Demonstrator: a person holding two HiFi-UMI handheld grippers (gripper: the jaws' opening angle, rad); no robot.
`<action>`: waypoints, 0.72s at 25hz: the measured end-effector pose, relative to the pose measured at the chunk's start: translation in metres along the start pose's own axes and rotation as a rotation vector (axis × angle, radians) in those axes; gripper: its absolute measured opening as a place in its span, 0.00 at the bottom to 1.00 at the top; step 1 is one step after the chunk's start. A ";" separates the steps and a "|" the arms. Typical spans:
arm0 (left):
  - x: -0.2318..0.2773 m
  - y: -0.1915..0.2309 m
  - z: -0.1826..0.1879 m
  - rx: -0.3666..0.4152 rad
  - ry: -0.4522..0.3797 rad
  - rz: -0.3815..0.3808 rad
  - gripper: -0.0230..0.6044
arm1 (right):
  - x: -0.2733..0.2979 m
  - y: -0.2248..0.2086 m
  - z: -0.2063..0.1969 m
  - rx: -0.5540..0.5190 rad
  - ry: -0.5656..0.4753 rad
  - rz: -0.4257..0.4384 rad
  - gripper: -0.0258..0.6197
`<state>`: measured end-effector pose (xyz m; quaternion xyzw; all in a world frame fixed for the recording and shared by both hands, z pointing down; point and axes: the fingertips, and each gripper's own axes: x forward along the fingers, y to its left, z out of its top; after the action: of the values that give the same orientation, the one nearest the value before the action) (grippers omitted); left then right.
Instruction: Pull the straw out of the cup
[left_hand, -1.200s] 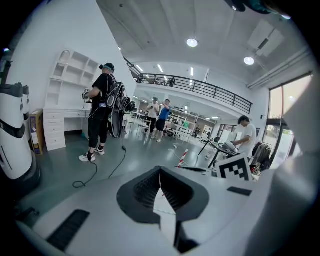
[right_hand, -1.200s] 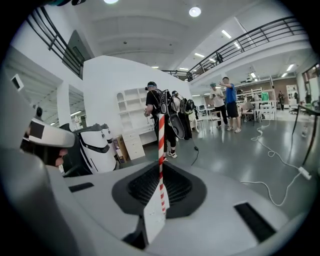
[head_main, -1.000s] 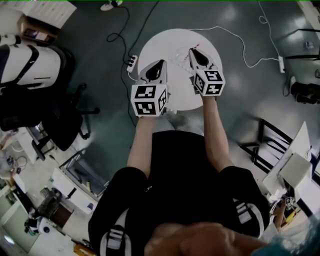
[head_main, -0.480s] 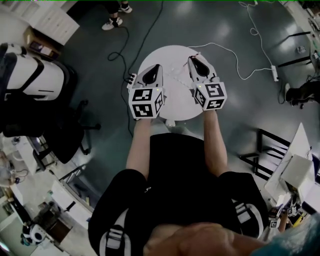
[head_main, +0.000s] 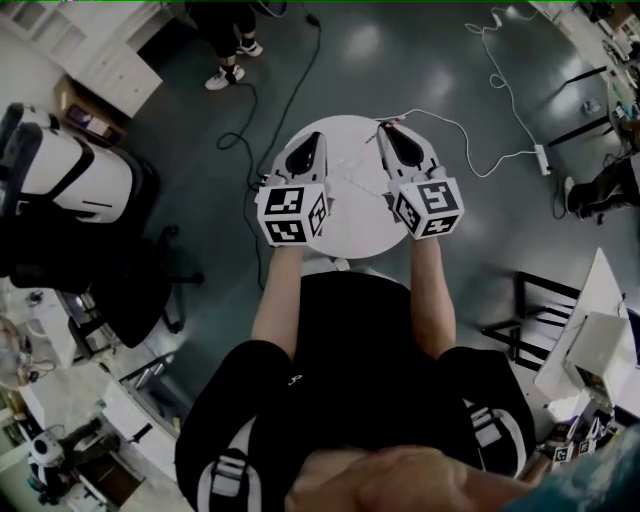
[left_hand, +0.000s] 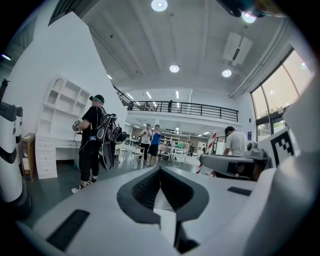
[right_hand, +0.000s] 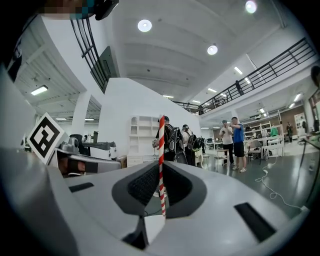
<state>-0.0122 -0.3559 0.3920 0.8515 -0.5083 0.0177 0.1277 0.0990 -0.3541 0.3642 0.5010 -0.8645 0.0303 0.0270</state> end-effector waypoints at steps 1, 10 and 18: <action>-0.001 -0.001 0.002 0.003 -0.009 -0.003 0.05 | -0.001 0.000 0.001 0.004 0.001 -0.003 0.09; -0.010 0.005 0.003 0.015 0.001 0.006 0.05 | 0.000 0.010 0.009 -0.025 -0.010 0.002 0.09; -0.010 0.011 0.005 0.026 0.000 0.001 0.05 | 0.006 0.022 0.014 -0.023 -0.027 0.015 0.09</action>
<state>-0.0268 -0.3538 0.3877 0.8528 -0.5085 0.0241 0.1166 0.0768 -0.3495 0.3500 0.4944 -0.8689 0.0138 0.0211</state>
